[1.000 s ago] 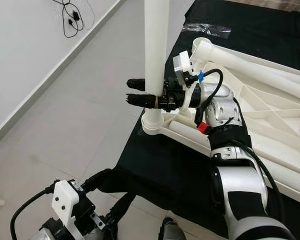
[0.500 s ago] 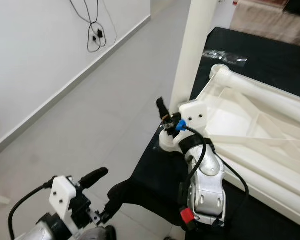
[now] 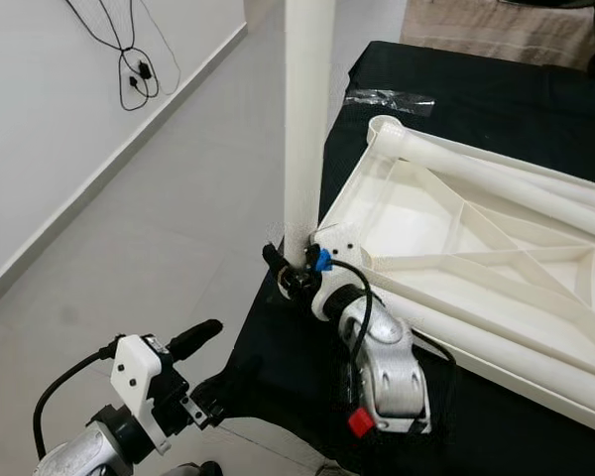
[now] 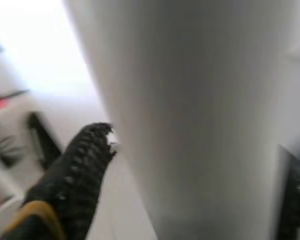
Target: Building children table
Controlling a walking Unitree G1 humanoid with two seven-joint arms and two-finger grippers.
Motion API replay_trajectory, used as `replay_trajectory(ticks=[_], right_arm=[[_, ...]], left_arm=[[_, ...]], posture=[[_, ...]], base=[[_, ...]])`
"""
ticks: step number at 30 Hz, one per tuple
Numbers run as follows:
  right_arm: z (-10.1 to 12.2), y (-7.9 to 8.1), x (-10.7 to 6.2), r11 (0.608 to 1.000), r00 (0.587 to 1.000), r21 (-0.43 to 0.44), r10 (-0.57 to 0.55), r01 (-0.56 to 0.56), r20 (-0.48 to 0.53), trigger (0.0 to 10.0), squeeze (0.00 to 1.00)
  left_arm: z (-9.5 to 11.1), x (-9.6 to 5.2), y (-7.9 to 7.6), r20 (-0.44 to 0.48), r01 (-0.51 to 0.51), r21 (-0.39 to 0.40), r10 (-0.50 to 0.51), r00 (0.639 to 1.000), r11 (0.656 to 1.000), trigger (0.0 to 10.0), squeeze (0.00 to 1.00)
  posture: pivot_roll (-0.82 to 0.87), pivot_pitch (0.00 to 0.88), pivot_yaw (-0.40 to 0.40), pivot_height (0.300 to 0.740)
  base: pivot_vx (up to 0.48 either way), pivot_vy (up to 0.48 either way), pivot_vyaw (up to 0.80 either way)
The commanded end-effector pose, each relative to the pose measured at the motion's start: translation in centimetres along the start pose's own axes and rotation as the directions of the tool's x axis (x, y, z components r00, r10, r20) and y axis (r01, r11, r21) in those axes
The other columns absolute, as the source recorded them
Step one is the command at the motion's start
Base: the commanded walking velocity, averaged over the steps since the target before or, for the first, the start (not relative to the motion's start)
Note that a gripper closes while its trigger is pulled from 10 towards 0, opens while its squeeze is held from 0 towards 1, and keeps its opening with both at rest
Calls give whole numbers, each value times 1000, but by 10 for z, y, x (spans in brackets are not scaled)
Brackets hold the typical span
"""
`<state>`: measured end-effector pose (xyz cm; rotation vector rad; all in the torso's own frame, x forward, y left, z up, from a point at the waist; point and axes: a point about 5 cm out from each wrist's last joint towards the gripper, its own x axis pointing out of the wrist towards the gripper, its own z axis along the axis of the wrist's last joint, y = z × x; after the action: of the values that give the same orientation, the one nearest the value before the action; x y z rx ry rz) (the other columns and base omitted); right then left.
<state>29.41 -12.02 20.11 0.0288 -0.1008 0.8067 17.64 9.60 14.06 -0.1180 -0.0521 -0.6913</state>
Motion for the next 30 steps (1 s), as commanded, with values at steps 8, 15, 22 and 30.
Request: replay_trajectory(ticks=[8,15,22,30], right_arm=[[7,-16,-6,934,936,-85,341,-348,-80,10000,0],[24,-47,32,880,891,-144,441,-453,-107,10000,0],[43,-57,40,826,842,-161,532,-540,-91,0,0],[48,-72,24,771,788,-165,601,-615,-129,0,0]], left_arm=[[-4,-6,-7,-20,2,-18,-3,1000,1000,10000,0],[2,-18,-21,-35,2,-38,-3,999,999,10000,0],[5,-25,-26,-53,-1,-49,-1,999,999,10000,0],[5,-26,-24,-65,-4,-49,1,998,999,10000,0]], posture=[[152,257,28,740],[239,326,43,740],[272,351,57,740],[249,338,69,740]], base=[[0,0,0],[0,0,0],[0,0,0],[0,0,0]])
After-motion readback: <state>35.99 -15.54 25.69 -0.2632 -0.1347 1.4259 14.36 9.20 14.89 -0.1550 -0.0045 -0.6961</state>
